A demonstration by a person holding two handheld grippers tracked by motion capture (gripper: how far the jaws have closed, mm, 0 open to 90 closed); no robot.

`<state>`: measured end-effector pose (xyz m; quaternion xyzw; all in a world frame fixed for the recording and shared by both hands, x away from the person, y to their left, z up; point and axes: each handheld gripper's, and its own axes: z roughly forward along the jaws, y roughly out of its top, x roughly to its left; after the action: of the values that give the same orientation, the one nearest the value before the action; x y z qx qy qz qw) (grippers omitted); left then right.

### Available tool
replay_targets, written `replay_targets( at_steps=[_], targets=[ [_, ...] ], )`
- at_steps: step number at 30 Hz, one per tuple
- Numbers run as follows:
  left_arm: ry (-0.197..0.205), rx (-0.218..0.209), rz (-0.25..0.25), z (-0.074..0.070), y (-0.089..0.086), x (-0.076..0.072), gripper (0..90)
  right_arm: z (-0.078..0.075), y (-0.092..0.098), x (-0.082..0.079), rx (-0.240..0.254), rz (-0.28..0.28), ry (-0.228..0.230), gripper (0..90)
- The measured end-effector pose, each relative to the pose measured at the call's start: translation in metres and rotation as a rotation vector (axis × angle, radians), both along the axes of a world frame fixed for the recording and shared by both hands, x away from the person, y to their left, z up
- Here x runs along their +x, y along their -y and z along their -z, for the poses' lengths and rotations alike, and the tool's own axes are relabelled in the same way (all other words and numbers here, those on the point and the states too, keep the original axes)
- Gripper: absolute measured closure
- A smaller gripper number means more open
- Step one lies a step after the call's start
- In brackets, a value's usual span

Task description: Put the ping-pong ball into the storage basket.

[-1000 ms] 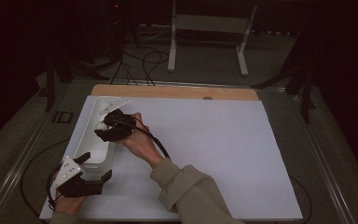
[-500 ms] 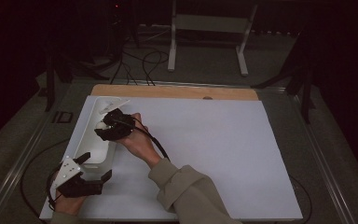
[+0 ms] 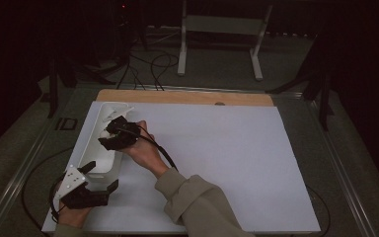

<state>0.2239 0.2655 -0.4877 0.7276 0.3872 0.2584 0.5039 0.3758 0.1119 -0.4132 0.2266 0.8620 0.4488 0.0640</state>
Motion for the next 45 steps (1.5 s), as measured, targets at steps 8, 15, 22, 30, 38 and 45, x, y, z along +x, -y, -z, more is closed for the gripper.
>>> replay_targets(
  at_steps=[8,15,22,30,38,45],
  targets=[
    [0.000,-0.003,0.001,0.000,0.000,0.000,0.0,0.002,-0.005,-0.001,0.005,-0.001,-0.006,50.5],
    [0.000,-0.005,0.000,0.000,0.000,0.000,0.0,0.003,-0.006,-0.001,0.009,0.002,-0.016,50.2],
    [0.000,-0.007,0.001,0.000,0.000,0.000,0.1,0.007,-0.006,0.003,0.017,0.041,-0.038,10.8],
    [0.000,-0.004,0.001,0.000,0.000,0.000,0.1,0.005,-0.004,0.002,-0.007,0.047,-0.027,9.4],
    [0.000,-0.002,0.001,0.000,0.000,0.000,0.1,0.002,0.000,0.002,-0.006,0.042,-0.022,9.6],
    [0.000,0.001,0.000,0.000,0.000,0.000,0.1,0.000,0.005,0.002,-0.017,0.043,-0.017,9.8]
  ],
)
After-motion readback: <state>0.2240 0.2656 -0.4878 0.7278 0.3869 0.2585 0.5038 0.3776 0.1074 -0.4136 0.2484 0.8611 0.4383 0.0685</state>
